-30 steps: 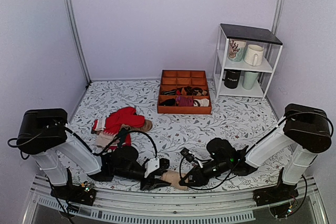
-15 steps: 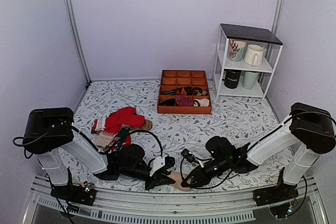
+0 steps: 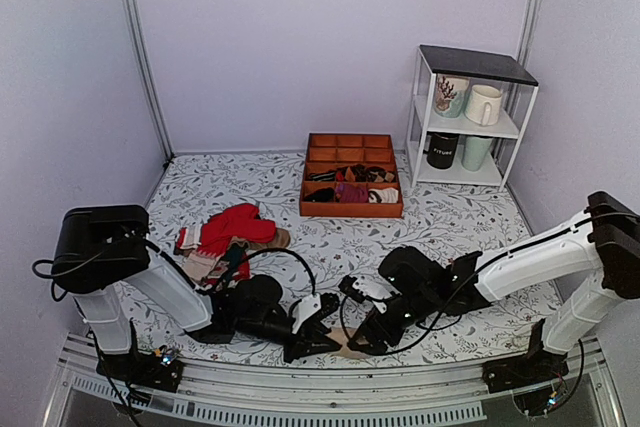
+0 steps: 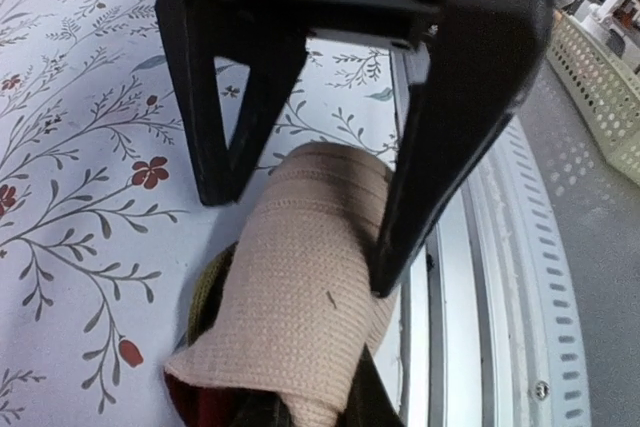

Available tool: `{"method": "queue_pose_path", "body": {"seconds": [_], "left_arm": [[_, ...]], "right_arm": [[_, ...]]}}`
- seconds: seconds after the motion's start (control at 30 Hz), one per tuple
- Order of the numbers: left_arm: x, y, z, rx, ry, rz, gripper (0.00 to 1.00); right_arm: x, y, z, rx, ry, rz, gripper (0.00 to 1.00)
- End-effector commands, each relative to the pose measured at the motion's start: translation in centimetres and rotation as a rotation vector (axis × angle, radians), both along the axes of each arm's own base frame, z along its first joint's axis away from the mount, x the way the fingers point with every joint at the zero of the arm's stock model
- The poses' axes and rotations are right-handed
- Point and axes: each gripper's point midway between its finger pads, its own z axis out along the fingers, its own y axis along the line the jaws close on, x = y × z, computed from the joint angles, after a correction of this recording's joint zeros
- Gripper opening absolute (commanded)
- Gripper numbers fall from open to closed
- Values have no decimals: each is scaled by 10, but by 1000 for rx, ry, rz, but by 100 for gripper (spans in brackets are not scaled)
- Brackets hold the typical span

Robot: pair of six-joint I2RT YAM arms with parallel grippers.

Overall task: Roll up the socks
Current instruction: Roll a pair of socks at the center of the board.

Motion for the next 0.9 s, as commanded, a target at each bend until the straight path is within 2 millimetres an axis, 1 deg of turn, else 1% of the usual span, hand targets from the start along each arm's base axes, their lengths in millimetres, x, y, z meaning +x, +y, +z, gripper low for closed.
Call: {"method": "queue_pose_path", "body": {"seconds": [0.0,0.07,0.17,0.27,0.4,0.47,0.5,0.57,0.73,0.87], "left_arm": [[-35,48,-73,311,135,-54,0],[-35,48,-74,319,134,-55,0],[-35,48,-75,320,136,-57,0],[-36,47,-76,327,140,-61,0],[-36,47,-77,335,145,-61,0],[-36,46,-77,337,147,-62,0],[-35,47,-78,339,146,-62,0],[-35,46,-78,339,147,-60,0],[-34,46,-79,345,154,-63,0],[-34,46,-79,348,153,-64,0]], "right_arm": [[22,-17,27,-42,-156,10,76],[21,-17,38,-29,-123,26,80],[11,-13,50,31,-26,65,84],[4,-15,48,49,56,75,89],[-5,-18,44,80,146,116,99],[-9,-15,47,130,185,141,100],[-9,-14,48,152,193,143,100],[-5,-13,45,166,202,127,100],[-1,-14,20,123,224,99,100],[4,-10,12,114,217,80,100]]}}
